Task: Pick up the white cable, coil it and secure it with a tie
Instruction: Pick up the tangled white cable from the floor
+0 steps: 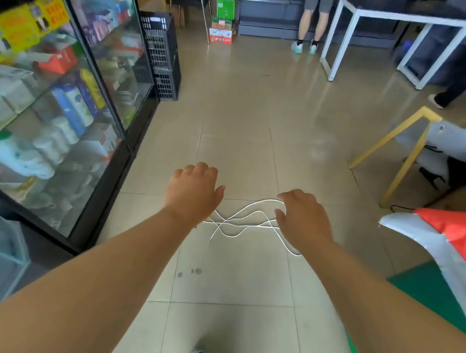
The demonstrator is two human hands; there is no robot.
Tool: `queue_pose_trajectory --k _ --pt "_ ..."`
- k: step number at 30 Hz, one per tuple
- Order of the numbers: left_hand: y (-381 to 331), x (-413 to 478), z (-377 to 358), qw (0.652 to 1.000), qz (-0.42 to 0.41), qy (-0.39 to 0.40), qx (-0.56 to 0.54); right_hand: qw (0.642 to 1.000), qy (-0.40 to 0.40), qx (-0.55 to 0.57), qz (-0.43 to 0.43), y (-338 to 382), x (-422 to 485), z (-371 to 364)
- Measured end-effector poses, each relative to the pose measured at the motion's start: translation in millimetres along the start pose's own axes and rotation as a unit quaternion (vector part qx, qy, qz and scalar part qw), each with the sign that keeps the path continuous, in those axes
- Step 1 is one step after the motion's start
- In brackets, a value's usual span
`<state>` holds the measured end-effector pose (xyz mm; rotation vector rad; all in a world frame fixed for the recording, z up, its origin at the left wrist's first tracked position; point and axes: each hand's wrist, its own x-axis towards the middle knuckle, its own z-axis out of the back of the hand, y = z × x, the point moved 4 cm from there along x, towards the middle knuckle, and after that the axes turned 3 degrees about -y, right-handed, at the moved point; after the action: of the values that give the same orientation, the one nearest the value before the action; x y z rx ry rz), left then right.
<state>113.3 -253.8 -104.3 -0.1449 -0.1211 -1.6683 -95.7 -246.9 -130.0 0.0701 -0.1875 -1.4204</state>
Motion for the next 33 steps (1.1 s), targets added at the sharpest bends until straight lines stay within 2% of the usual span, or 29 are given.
queue_pose_trajectory --k 7,21,27,33 --pt "29 76 -71 0.998 -0.007 0.064 -0.002 0.999 0.042 0.011 -0.015 0 79 -50" --pt "16 258 -208 0.995 0.002 0.102 0.012 0.995 0.099 0.020 -0.002 -75 268 -170" --pt "18 304 -296 0.993 0.008 0.122 -0.002 0.989 0.145 0.007 0.007 -101 317 -258" --pt "40 317 -421 0.989 0.019 0.145 -0.018 0.983 0.183 -0.010 0.020 -110 340 -390"
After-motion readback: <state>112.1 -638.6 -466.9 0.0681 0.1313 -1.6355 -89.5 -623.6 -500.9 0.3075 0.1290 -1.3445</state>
